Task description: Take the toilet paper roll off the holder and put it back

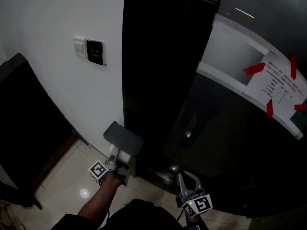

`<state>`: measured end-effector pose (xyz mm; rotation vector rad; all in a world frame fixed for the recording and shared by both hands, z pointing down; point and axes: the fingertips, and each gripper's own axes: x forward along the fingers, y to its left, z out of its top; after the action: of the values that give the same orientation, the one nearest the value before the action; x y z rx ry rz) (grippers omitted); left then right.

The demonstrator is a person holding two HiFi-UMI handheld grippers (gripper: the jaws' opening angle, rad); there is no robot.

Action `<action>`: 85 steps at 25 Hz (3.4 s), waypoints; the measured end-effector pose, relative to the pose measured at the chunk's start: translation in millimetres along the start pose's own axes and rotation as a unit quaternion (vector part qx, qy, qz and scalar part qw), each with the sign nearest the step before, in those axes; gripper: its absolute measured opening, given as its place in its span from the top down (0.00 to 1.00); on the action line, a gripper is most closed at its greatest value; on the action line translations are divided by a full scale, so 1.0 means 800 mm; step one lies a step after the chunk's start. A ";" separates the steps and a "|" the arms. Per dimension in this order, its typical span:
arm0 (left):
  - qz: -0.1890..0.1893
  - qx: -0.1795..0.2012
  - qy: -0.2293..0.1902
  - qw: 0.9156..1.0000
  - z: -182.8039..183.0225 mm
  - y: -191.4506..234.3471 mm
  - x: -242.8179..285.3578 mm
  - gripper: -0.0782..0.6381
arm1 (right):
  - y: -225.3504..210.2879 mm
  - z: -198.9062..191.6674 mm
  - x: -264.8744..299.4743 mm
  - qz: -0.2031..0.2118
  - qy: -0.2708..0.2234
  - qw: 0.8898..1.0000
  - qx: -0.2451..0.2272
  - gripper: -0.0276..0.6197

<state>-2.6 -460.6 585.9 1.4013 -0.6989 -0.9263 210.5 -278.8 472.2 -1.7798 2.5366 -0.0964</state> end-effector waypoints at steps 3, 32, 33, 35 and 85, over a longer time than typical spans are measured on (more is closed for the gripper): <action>0.011 0.021 0.008 1.000 -0.007 0.011 -0.005 0.28 | 0.001 0.001 -0.003 0.003 -0.001 1.000 -0.001 0.94; -0.025 -0.030 0.212 0.976 -0.197 -0.012 -0.039 0.28 | -0.038 -0.004 -0.037 0.007 -0.012 0.999 0.032 0.94; -0.031 -0.023 0.219 0.975 -0.198 -0.018 -0.044 0.28 | -0.037 -0.005 -0.036 0.010 -0.011 0.999 0.033 0.94; -0.042 -0.010 0.227 0.973 -0.197 -0.030 -0.054 0.28 | -0.033 -0.008 -0.032 0.018 -0.008 0.999 0.036 0.94; -0.066 0.592 0.066 0.801 -0.075 -0.235 -0.216 0.29 | 0.055 -0.013 -0.022 0.092 0.008 0.995 0.036 0.94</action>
<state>-59.3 -269.9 415.3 2.6128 -1.1654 -0.4164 174.5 -247.1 479.3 -1.5192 2.6569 -0.1952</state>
